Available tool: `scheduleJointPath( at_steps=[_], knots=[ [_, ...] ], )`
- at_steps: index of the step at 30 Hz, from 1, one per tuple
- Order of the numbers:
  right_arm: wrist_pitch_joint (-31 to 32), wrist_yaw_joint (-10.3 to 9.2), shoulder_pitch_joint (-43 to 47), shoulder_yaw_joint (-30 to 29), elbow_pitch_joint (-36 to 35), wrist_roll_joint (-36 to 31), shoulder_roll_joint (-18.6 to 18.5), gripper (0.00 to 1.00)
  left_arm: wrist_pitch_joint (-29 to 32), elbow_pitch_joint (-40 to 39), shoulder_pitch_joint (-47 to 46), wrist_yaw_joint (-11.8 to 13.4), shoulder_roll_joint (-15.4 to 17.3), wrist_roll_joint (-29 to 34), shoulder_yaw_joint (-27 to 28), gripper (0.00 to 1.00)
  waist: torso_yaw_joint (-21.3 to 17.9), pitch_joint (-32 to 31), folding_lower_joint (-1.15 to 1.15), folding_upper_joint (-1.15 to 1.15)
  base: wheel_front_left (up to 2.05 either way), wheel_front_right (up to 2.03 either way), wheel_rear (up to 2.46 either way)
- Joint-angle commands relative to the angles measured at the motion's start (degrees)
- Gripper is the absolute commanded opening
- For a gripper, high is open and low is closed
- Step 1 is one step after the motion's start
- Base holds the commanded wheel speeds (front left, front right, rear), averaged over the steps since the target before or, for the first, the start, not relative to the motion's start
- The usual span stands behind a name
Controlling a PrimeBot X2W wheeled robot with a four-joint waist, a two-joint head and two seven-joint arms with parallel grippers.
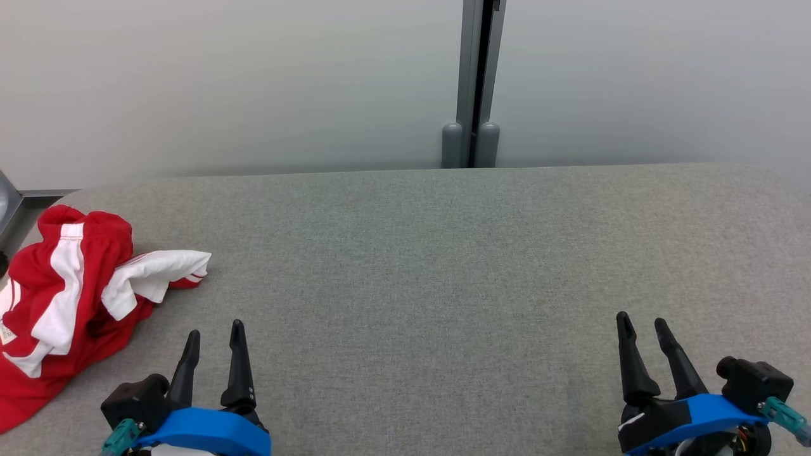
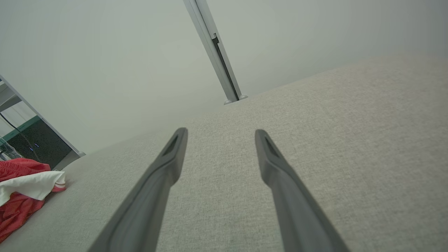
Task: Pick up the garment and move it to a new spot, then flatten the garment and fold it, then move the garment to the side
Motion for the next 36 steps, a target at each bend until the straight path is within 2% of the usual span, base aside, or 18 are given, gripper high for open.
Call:
scheduleJointPath(
  at_steps=[1,36],
  knots=[
    [-0.7,0.11,-1.0,0.1,0.0,-1.8,-0.5,1.0,-0.6,-0.1,-0.1,0.4,0.4,1.6,-0.3,1.0,0.0,0.0,0.0,0.0,0.0,0.0,0.0],
    [-3.6,0.15,-0.9,0.3,2.5,-15.8,-0.6,1.0,-3.8,1.9,0.4,2.4,1.8,12.3,-3.6,1.0,0.2,-0.4,0.0,0.0,0.0,0.0,0.0]
  ],
)
